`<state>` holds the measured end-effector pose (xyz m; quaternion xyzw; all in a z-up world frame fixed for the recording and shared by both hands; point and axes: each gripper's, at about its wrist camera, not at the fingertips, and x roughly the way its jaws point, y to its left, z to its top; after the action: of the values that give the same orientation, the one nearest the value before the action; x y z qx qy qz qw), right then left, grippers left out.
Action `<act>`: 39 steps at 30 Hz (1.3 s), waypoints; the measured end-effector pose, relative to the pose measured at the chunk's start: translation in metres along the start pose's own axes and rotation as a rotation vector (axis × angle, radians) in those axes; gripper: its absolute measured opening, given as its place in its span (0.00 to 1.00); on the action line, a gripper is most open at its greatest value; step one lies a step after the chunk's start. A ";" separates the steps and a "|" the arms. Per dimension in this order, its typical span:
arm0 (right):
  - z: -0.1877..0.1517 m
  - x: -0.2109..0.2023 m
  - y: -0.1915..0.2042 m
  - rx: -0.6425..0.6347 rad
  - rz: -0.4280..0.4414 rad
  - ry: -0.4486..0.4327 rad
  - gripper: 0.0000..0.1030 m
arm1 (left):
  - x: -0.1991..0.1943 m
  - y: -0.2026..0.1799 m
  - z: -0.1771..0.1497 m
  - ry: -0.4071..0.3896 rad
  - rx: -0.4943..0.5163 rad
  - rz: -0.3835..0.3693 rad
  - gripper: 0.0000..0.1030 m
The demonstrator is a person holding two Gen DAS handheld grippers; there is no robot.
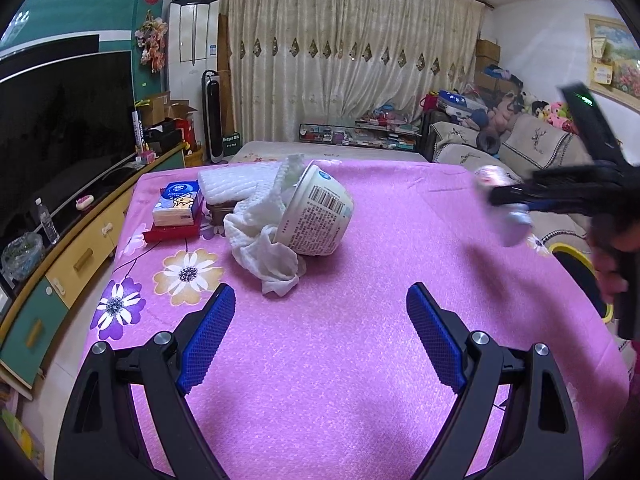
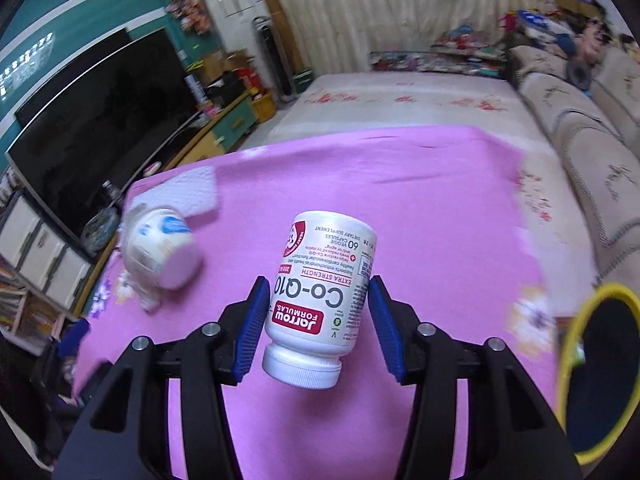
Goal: Collect trash
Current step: 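Carry the vitamin bottle over the bin and open the right gripper, then move the left gripper to the white tissue on the yogurt tub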
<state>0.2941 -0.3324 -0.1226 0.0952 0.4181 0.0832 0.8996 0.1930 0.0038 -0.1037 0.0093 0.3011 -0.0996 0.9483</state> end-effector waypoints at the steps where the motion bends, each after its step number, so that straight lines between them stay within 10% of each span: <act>1: -0.004 -0.008 -0.012 0.013 -0.019 -0.009 0.47 | 0.000 -0.001 0.000 0.000 0.005 0.000 0.84; 19: -0.091 -0.070 -0.215 0.317 -0.394 -0.041 0.47 | 0.008 -0.009 -0.003 -0.008 0.059 -0.010 0.84; 39: -0.114 -0.063 -0.215 0.351 -0.384 -0.035 0.50 | 0.014 -0.011 -0.003 0.017 0.056 -0.016 0.84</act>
<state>0.1815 -0.5430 -0.2001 0.1704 0.4208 -0.1645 0.8757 0.2001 -0.0095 -0.1136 0.0340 0.3064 -0.1155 0.9442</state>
